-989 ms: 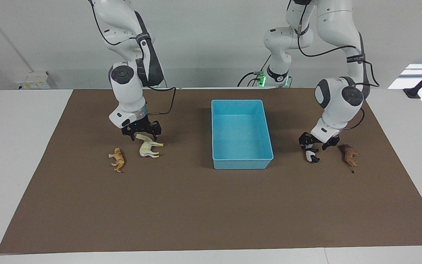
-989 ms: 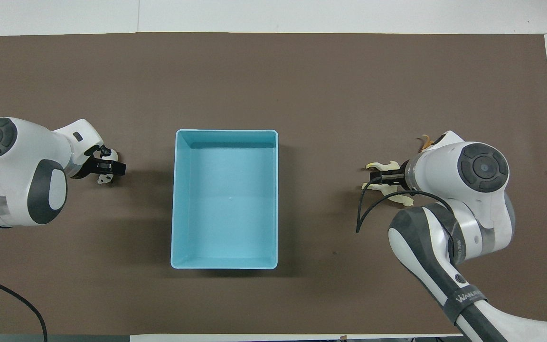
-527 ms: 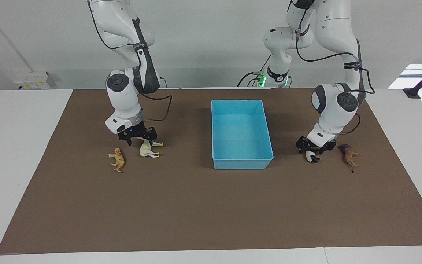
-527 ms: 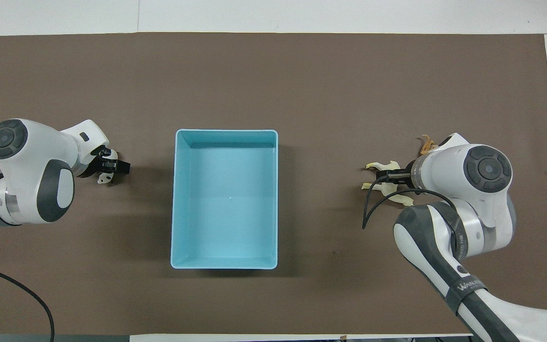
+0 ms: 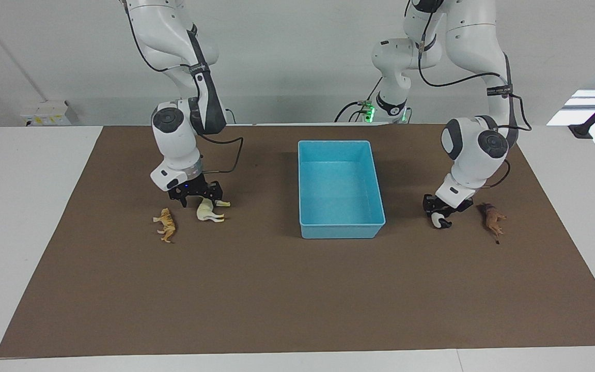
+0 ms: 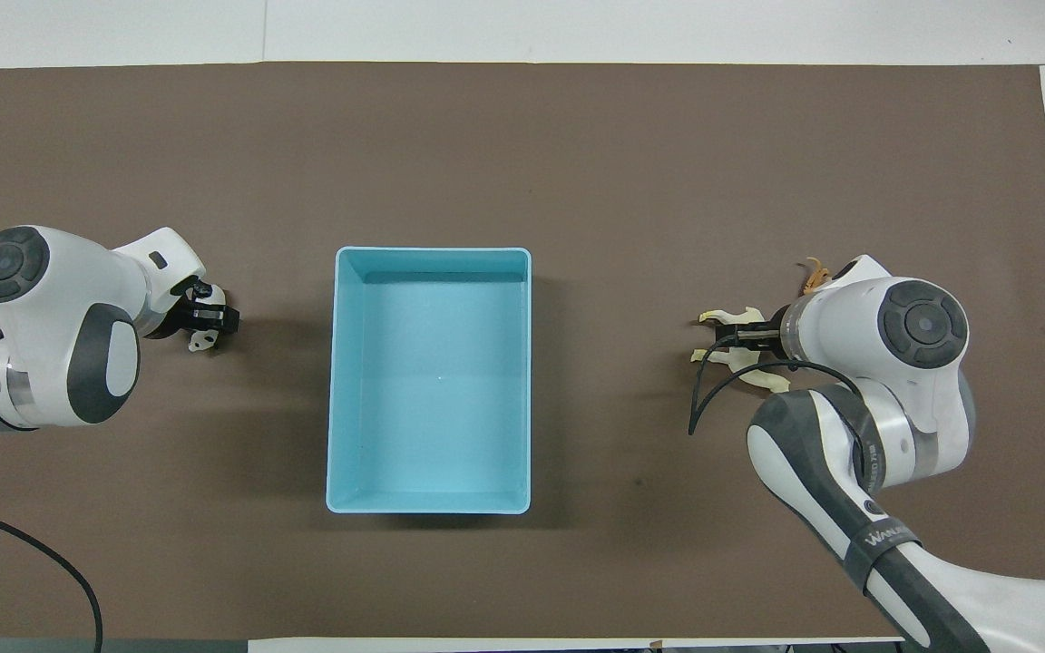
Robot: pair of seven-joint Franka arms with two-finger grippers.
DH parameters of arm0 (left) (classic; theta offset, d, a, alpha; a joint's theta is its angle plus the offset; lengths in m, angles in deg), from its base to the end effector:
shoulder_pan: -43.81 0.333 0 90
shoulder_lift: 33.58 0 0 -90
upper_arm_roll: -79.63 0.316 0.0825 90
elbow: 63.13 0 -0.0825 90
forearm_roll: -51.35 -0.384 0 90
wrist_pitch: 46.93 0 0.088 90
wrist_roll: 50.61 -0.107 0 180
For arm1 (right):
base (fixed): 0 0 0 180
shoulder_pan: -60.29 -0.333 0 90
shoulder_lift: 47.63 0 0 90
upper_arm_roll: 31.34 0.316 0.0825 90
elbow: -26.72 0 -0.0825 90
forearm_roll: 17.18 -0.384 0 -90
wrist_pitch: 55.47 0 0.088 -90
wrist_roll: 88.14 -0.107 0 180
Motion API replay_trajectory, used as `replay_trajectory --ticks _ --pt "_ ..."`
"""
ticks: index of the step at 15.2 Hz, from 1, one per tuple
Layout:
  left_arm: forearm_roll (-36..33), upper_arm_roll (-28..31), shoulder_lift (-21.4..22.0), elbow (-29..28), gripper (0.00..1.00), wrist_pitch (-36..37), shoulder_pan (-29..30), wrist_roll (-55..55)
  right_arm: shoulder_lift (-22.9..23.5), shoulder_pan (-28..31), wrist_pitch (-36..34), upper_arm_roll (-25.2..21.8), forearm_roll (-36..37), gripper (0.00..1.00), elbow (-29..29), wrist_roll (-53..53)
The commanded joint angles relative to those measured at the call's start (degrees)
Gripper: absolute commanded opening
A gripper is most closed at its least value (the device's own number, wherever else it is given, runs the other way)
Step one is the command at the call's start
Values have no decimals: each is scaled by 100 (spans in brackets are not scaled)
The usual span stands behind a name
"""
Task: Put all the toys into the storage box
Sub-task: 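Carry the panda into the box with the left gripper, then release the panda in the box while the right gripper carries the horse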
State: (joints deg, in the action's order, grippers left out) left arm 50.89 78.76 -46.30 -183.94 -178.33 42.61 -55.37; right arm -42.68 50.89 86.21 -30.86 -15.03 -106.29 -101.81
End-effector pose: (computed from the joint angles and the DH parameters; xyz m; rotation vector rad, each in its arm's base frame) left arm 0.5689 -0.0203 0.3082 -3.1333 0.1950 0.0584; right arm 0.5149 0.0898 0.3097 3.1295 -0.0587 0.1070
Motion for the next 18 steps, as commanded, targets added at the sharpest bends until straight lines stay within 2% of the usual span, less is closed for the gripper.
replay_trajectory --ticks 1,3,5,6,7,8,9,10,11,12,14,16,18 --pt "213 -54 111 924 0 1401 -107 447 -21 9 150 31 58 100 -154 40" --pt "222 -159 331 1505 0 2474 -527 1410 180 -114 368 31 58 100 -155 -3" --pt "336 -204 568 1701 0 2918 -1089 2762 304 -106 518 31 58 97 -155 14" --pt "476 -204 639 1684 0 2892 -1336 3318 313 -115 527 31 58 85 -155 5" --pt "512 -204 648 1666 0 2840 -1591 3723 322 -115 519 31 67 68 -155 5" --pt "538 -204 657 1622 0 2605 -1845 3997 322 -123 510 31 58 30 -155 5" --pt "539 -204 666 1500 0 2341 -2013 4304 322 -123 510 31 58 4 -146 -3" --pt "539 -204 779 1273 0 2043 -2276 4699 322 -115 510 31 58 0 -137 -3" --pt "539 -204 885 940 11 1648 -2505 4903 331 -115 510 31 58 0 -128 5" --pt "539 -204 1007 588 31 1314 -2629 4966 331 -115 501 31 58 0 -119 14" --pt "539 -204 1097 392 100 1222 -2701 5054 348 -123 466 31 58 0 -76 76" --pt "530 -195 1088 479 100 1354 -2692 5081 366 -123 300 31 58 0 108 67" --pt "442 -134 1131 628 100 1773 -2587 4985 340 -123 -356 22 67 0 581 58"
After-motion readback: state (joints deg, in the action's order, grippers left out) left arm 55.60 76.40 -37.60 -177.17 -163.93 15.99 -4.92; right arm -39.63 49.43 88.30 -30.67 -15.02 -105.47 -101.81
